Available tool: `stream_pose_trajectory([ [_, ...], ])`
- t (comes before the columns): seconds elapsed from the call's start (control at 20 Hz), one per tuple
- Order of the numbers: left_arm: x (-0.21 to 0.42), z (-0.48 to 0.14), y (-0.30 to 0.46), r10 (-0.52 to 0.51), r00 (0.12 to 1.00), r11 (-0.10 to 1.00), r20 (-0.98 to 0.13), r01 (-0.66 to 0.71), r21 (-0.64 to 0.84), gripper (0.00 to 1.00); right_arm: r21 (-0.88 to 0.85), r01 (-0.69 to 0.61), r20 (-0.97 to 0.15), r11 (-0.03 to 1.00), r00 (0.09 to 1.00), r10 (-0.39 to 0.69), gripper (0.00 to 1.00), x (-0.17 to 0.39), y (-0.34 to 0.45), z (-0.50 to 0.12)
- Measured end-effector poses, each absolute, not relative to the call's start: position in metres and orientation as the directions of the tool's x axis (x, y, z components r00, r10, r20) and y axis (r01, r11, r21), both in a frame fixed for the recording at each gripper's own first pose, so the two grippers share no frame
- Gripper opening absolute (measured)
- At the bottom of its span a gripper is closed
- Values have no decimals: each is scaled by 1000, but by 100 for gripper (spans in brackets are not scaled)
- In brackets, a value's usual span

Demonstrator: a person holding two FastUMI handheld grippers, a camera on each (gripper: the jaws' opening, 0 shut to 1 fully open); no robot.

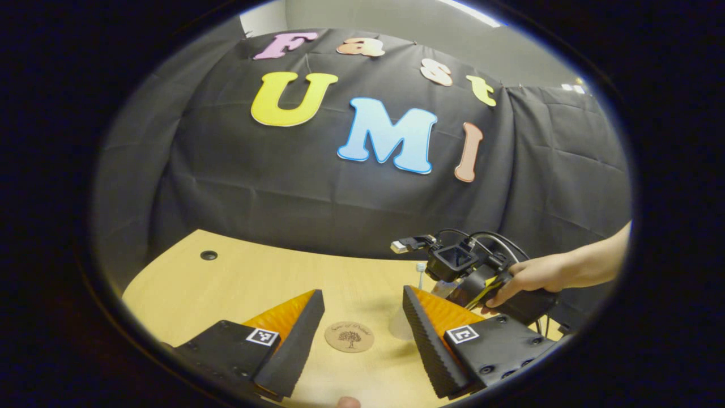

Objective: Put the toothbrush and toothpaste on the desktop into the cup, then pick up the cup and place it on the coaster on the desktop.

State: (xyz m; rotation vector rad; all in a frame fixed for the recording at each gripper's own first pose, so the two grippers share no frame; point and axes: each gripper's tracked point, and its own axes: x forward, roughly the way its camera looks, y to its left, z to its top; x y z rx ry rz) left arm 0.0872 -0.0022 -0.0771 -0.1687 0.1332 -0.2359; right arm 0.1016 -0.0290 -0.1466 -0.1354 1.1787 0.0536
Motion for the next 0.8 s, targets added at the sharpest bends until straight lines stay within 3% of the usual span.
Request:
stream_pose_trajectory([
  [0.1, 90, -79, 1, -242, 964, 957, -112, 219, -191, 92, -62, -104, -931, 993, 363, -20, 46, 104, -29, -150],
  [0.2, 91, -81, 3, -240, 963, 957, -120, 214, -194, 92, -33, -93, -936, 995, 352, 2, 30, 103, -25, -148],
  [0.25, 93, -83, 3, -239, 963, 957, -123, 212, -196, 92, -20, -93, -938, 995, 348, 14, 28, 102, -24, -149],
  [0.8, 95, -93, 13, -196, 969, 965, -149, 164, -202, 92, -5, -116, -914, 993, 403, 42, 25, 108, -29, -146],
])
